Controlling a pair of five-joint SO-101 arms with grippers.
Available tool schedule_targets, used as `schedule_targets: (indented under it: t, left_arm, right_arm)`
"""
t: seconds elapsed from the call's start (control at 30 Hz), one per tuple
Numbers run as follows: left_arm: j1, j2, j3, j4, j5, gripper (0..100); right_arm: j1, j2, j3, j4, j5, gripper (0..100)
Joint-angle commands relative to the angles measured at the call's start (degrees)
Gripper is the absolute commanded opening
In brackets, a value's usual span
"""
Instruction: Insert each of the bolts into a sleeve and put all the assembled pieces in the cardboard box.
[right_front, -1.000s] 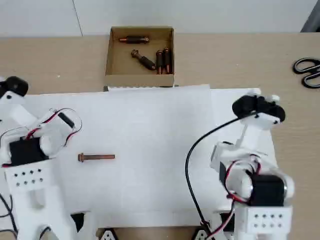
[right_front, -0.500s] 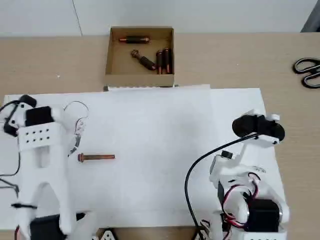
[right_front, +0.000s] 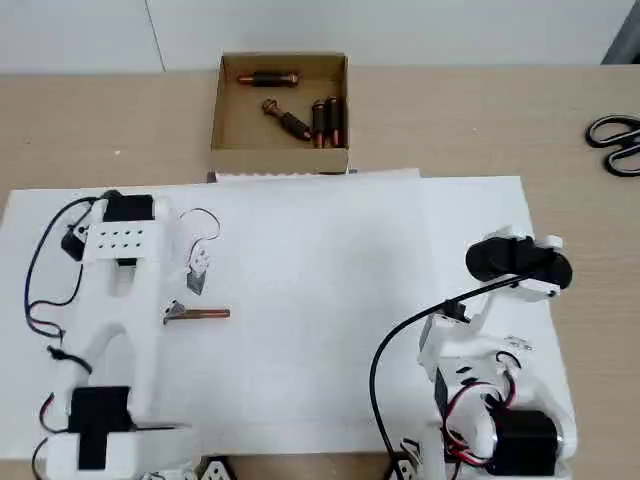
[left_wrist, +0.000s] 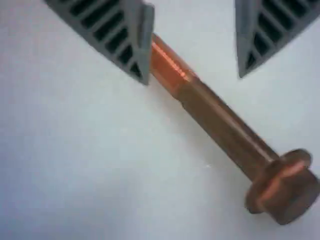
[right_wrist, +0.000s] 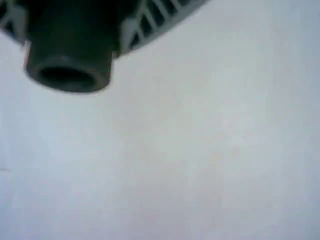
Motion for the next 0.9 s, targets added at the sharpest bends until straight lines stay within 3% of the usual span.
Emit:
schedule_targets:
  t: [0.0,0.87]
  left_arm:
    - [-1.32,1.49,-2.24,0.26,0.18,12]
    - [-2.29,16.18,-2.24,-3.6,0.09,12]
  right_arm:
    - [0.57,-0.22,-0.26,-1.36,0.35,0.3]
    - [0.57,-0.04,-0.26,-1.36,0.44,0.3]
